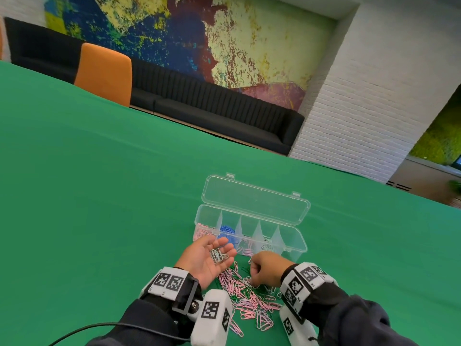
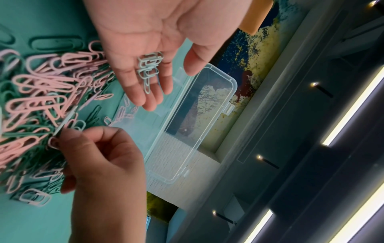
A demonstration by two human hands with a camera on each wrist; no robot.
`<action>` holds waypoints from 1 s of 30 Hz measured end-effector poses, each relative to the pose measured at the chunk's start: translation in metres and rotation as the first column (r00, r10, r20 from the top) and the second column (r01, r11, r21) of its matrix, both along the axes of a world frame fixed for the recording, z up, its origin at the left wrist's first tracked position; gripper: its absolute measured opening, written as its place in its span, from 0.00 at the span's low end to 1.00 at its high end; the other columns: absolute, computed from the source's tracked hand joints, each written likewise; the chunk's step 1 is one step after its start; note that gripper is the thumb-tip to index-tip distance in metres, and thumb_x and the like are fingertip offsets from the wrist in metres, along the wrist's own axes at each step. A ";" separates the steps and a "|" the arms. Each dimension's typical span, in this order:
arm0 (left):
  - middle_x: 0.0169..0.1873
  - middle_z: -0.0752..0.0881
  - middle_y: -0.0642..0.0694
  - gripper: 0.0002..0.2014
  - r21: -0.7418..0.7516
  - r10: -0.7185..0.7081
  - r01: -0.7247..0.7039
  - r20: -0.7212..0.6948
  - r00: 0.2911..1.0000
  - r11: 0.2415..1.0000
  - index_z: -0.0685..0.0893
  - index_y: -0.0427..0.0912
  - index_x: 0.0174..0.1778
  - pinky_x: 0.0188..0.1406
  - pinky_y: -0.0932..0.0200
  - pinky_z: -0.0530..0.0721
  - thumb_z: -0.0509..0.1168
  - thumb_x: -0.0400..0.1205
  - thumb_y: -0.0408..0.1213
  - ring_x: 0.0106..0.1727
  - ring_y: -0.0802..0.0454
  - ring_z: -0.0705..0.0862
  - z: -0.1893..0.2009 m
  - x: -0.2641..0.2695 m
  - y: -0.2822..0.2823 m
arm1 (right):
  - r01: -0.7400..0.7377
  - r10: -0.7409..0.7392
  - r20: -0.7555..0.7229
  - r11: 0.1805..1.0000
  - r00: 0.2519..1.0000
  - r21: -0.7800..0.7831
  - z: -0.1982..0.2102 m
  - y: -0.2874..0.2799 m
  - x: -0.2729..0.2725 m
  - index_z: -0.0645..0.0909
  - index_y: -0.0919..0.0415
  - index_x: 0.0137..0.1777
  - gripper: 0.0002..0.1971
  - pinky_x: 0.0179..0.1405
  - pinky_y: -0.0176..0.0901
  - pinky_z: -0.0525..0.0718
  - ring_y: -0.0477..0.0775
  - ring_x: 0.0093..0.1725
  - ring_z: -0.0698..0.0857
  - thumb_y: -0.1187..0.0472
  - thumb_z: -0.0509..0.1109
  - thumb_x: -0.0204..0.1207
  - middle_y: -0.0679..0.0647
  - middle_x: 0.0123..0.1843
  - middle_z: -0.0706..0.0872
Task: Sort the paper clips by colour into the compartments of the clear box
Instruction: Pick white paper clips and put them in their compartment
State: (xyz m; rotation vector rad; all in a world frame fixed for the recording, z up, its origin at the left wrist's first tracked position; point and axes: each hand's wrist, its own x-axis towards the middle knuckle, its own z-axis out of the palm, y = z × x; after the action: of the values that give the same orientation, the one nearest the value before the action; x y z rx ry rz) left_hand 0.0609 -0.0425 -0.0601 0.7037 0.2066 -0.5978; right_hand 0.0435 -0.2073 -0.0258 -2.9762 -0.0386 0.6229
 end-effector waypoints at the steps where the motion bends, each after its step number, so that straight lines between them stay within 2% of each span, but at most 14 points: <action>1: 0.38 0.82 0.36 0.14 0.009 -0.006 0.006 0.007 1.000 1.000 0.79 0.32 0.47 0.45 0.50 0.81 0.51 0.86 0.37 0.43 0.41 0.82 0.001 -0.001 0.000 | 0.017 -0.017 0.008 0.999 1.000 0.048 0.002 -0.002 -0.001 0.69 0.52 0.31 0.15 0.34 0.31 0.74 0.48 0.41 0.77 0.64 0.69 0.75 0.44 0.33 0.76; 4: 0.39 0.82 0.36 0.14 0.049 -0.026 0.026 0.016 1.000 0.998 0.79 0.32 0.47 0.46 0.50 0.80 0.51 0.86 0.37 0.42 0.41 0.82 0.003 -0.003 -0.002 | 0.053 -0.076 0.080 0.964 0.994 0.259 0.016 -0.005 -0.004 0.71 0.52 0.34 0.12 0.28 0.26 0.72 0.40 0.33 0.77 0.64 0.67 0.76 0.44 0.34 0.78; 7: 0.38 0.82 0.35 0.15 0.064 -0.061 0.060 0.010 0.998 0.996 0.79 0.31 0.49 0.44 0.49 0.81 0.51 0.86 0.38 0.41 0.41 0.83 0.002 -0.006 -0.005 | 0.050 -0.139 0.124 0.838 0.983 0.543 0.038 -0.002 -0.009 0.76 0.55 0.40 0.06 0.22 0.27 0.72 0.38 0.23 0.73 0.64 0.68 0.78 0.44 0.30 0.78; 9: 0.39 0.82 0.35 0.16 0.045 -0.088 0.088 0.000 0.996 0.995 0.78 0.31 0.51 0.42 0.49 0.83 0.51 0.87 0.40 0.40 0.40 0.83 0.002 -0.007 -0.006 | 0.042 -0.198 0.167 0.756 0.966 0.653 0.048 -0.007 -0.012 0.78 0.55 0.45 0.03 0.22 0.31 0.73 0.41 0.24 0.74 0.63 0.68 0.78 0.45 0.29 0.78; 11: 0.39 0.83 0.34 0.17 0.017 -0.098 0.098 -0.005 0.995 0.995 0.79 0.30 0.53 0.38 0.50 0.86 0.51 0.87 0.40 0.40 0.40 0.84 -0.001 -0.007 -0.005 | 0.064 -0.283 0.198 0.706 0.938 0.705 0.049 -0.023 -0.017 0.78 0.56 0.47 0.01 0.23 0.34 0.74 0.44 0.26 0.76 0.63 0.67 0.78 0.47 0.31 0.79; 14: 0.38 0.84 0.34 0.17 -0.025 -0.089 0.088 -0.013 0.996 0.996 0.79 0.30 0.54 0.29 0.54 0.88 0.52 0.87 0.40 0.37 0.42 0.84 -0.003 -0.007 -0.004 | 0.175 -0.431 0.150 0.625 0.890 0.760 0.036 -0.058 -0.033 0.78 0.61 0.48 0.02 0.24 0.35 0.75 0.46 0.28 0.77 0.64 0.65 0.80 0.53 0.35 0.81; 16: 0.34 0.83 0.36 0.16 -0.007 -0.076 0.075 -0.013 0.997 0.997 0.80 0.30 0.52 0.22 0.58 0.84 0.52 0.87 0.39 0.31 0.46 0.81 -0.004 -0.009 -0.005 | 0.254 -0.524 0.096 0.555 0.846 0.792 0.021 -0.082 -0.044 0.78 0.64 0.48 0.03 0.23 0.35 0.75 0.46 0.27 0.77 0.65 0.64 0.80 0.55 0.36 0.81; 18: 0.27 0.78 0.41 0.14 0.041 -0.081 0.082 -0.012 0.997 0.996 0.80 0.31 0.51 0.13 0.64 0.76 0.53 0.86 0.37 0.22 0.52 0.75 -0.003 -0.011 -0.006 | 0.310 -0.594 0.034 0.467 0.804 0.828 0.008 -0.101 -0.051 0.79 0.66 0.49 0.04 0.22 0.35 0.74 0.46 0.26 0.77 0.65 0.64 0.80 0.56 0.36 0.81; 21: 0.19 0.70 0.47 0.09 0.072 -0.093 0.092 0.008 0.996 0.993 0.77 0.34 0.46 0.08 0.71 0.61 0.55 0.84 0.35 0.13 0.56 0.64 0.006 -0.009 -0.010 | 0.327 -0.658 -0.072 0.274 0.750 0.905 -0.007 -0.122 -0.054 0.78 0.68 0.52 0.07 0.21 0.36 0.73 0.47 0.24 0.76 0.64 0.64 0.80 0.54 0.33 0.81; 23: 0.18 0.69 0.47 0.08 0.121 -0.084 0.076 0.057 0.995 0.990 0.76 0.34 0.46 0.08 0.72 0.59 0.55 0.84 0.34 0.12 0.57 0.63 0.018 -0.003 -0.018 | 0.320 -0.675 -0.134 0.158 0.726 0.934 -0.014 -0.131 -0.052 0.78 0.69 0.52 0.07 0.21 0.36 0.73 0.48 0.24 0.76 0.64 0.64 0.80 0.54 0.31 0.81; 26: 0.22 0.72 0.46 0.09 0.245 -0.080 0.023 0.225 0.971 0.969 0.76 0.33 0.50 0.10 0.67 0.65 0.53 0.86 0.34 0.17 0.56 0.67 0.046 0.013 -0.045 | 0.295 -0.664 -0.232 -0.019 0.711 0.955 -0.023 -0.143 -0.049 0.76 0.69 0.52 0.08 0.20 0.36 0.72 0.49 0.24 0.75 0.64 0.63 0.80 0.54 0.30 0.80; 28: 0.25 0.74 0.46 0.09 0.352 -0.115 -0.014 0.341 0.933 0.936 0.76 0.34 0.50 0.17 0.65 0.70 0.51 0.86 0.32 0.22 0.55 0.70 0.067 0.027 -0.070 | 0.265 -0.656 -0.275 -0.117 0.703 0.957 -0.025 -0.147 -0.049 0.76 0.67 0.51 0.06 0.21 0.37 0.72 0.50 0.25 0.75 0.64 0.62 0.80 0.55 0.30 0.80; 30: 0.32 0.79 0.42 0.10 0.455 -0.188 -0.024 0.414 0.891 0.890 0.77 0.33 0.53 0.29 0.60 0.78 0.51 0.87 0.30 0.30 0.51 0.77 0.081 0.039 -0.098 | 0.233 -0.652 -0.315 -0.211 0.689 0.949 -0.027 -0.151 -0.053 0.76 0.66 0.49 0.04 0.22 0.37 0.72 0.51 0.26 0.75 0.65 0.62 0.80 0.56 0.31 0.79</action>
State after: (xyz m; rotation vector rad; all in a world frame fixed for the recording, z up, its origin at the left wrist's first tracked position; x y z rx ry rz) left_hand 0.1000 -0.1404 0.0205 1.2900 -0.1281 -0.4543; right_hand -0.0093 -0.3583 -0.0530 -1.2911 0.4309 -0.1108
